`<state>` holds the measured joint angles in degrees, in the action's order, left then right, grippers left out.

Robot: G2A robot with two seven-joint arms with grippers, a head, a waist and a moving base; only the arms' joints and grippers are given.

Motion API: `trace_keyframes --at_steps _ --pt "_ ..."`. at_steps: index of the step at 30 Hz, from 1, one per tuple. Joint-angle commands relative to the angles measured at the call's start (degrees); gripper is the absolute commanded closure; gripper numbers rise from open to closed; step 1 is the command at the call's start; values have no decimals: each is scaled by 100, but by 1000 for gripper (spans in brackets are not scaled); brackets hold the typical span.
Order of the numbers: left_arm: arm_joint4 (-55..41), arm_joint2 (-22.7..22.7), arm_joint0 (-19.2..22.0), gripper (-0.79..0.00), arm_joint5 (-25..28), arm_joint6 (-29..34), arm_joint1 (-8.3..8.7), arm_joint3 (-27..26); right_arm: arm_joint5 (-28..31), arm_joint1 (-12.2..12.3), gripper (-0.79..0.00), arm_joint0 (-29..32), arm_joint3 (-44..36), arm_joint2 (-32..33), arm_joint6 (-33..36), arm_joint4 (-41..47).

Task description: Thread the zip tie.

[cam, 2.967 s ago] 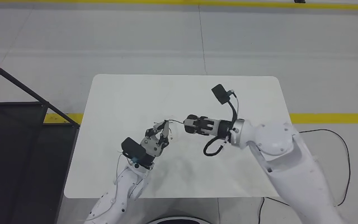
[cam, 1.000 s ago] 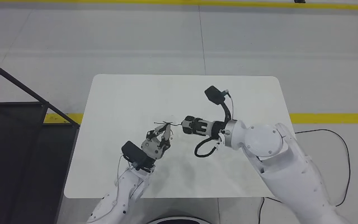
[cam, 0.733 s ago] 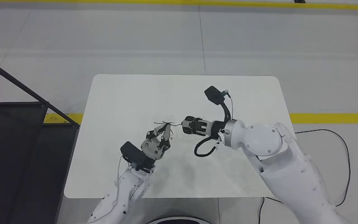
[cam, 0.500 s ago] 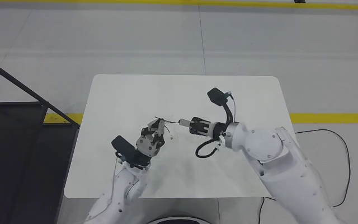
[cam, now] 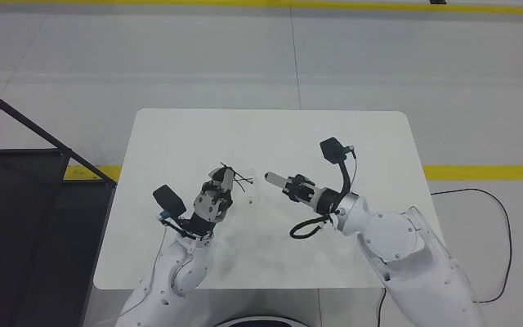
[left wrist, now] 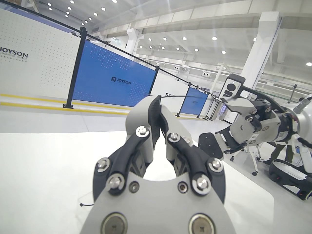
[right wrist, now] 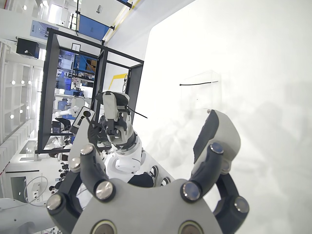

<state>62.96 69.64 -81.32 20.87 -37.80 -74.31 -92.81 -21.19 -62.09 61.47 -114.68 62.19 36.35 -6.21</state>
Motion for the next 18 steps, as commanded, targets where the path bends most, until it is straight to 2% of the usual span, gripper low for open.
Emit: trace_keyframes --at_steps 1,7,11,15,18 --pt "-1 0 0 0 1 0 0 0 1 0 -785 0 0 0 0 0" --pt "-22 -29 -10 0 -1 124 -4 -39 150 -6 -785 37 43 -41 -73 -48" --pt "-234 -120 25 0 193 432 -18 -94 1234 -34 -785 48 289 -175 -226 -133" --pt "-792 -208 71 0 696 634 -34 -105 2483 -25 -785 301 401 -189 -651 -506" --pt "-1166 -191 83 0 1000 777 -34 -130 3048 -14 -785 522 445 -148 -886 -627"
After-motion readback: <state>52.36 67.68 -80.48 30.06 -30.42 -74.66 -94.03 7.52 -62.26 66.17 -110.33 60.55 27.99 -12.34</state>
